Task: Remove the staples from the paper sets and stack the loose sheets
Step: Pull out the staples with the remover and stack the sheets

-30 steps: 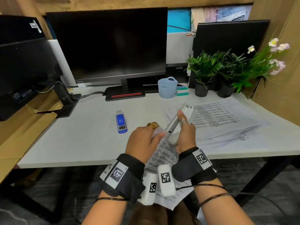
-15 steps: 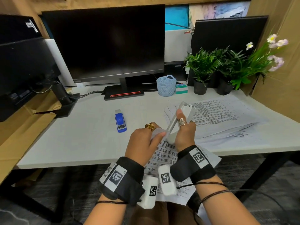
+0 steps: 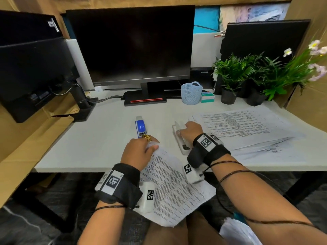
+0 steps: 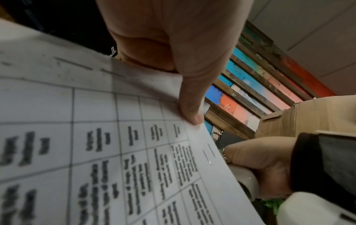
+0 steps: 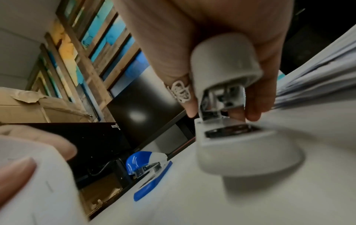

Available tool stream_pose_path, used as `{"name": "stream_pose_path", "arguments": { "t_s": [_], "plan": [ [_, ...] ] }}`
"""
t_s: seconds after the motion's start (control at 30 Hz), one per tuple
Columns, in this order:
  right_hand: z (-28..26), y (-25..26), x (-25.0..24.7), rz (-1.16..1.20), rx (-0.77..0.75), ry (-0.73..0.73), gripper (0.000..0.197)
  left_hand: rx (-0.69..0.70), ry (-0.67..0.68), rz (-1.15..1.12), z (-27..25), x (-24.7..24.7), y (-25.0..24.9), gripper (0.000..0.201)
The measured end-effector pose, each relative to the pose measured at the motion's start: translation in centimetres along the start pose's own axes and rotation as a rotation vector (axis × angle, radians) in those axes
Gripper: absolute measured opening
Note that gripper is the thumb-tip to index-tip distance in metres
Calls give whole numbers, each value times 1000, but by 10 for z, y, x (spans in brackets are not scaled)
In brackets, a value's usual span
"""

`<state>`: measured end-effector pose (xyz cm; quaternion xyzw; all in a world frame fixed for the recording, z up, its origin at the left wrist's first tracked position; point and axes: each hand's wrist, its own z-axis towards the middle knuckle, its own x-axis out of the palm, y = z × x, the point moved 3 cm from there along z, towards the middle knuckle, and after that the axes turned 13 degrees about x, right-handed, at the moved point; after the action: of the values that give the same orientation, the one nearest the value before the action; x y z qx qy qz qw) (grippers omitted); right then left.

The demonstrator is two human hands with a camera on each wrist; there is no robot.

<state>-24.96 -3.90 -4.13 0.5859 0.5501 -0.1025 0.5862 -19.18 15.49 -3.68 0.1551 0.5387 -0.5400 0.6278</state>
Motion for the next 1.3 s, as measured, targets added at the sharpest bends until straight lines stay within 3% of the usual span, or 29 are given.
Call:
{"name": "stream_pose_path", "arguments": {
  "t_s": [0.2, 0.3, 0.37, 0.43, 0.47, 0.57, 0.63, 0.73, 0.9, 1.1, 1.23, 1.3],
  "plan": [
    [5, 11, 6, -189, -36, -64, 49, -16, 0, -11, -1, 7, 7, 28],
    [-13, 11, -2, -1, -229, -104, 54, 15, -119, -69, -2, 1, 10, 19],
    [-37, 6, -6, 182, -425, 39, 42, 46, -242, -136, -2, -5, 10, 15],
    [-56, -4, -2, 169, -557, 205, 35, 81, -354, -223, -2, -11, 5, 10],
    [-59, -10, -1, 154, -609, 211, 31, 104, -396, -275, -1, -12, 1, 9],
    [-58, -29, -5, 272, -737, -15, 19, 228, -472, -463, 0, -11, -10, 21],
    [-61, -42, -10, 361, -857, -168, 21, 358, -480, -534, -1, -7, -16, 22],
    [-68, -61, -18, 459, -965, -260, 22, 451, -461, -573, 0, 1, -18, 16],
    [-78, -85, -23, 424, -987, -396, 23, 504, -458, -581, 0, 15, -27, 21],
    [-79, -99, -28, 412, -969, -444, 24, 541, -419, -530, 0, 25, -41, 17],
    [-75, -126, -47, 507, -757, -474, 34, 280, -173, -332, 2, 35, -40, 34],
    [-67, -149, -58, 549, -566, -445, 40, 271, -51, -193, 1, 48, -41, 30]
  ]
}}
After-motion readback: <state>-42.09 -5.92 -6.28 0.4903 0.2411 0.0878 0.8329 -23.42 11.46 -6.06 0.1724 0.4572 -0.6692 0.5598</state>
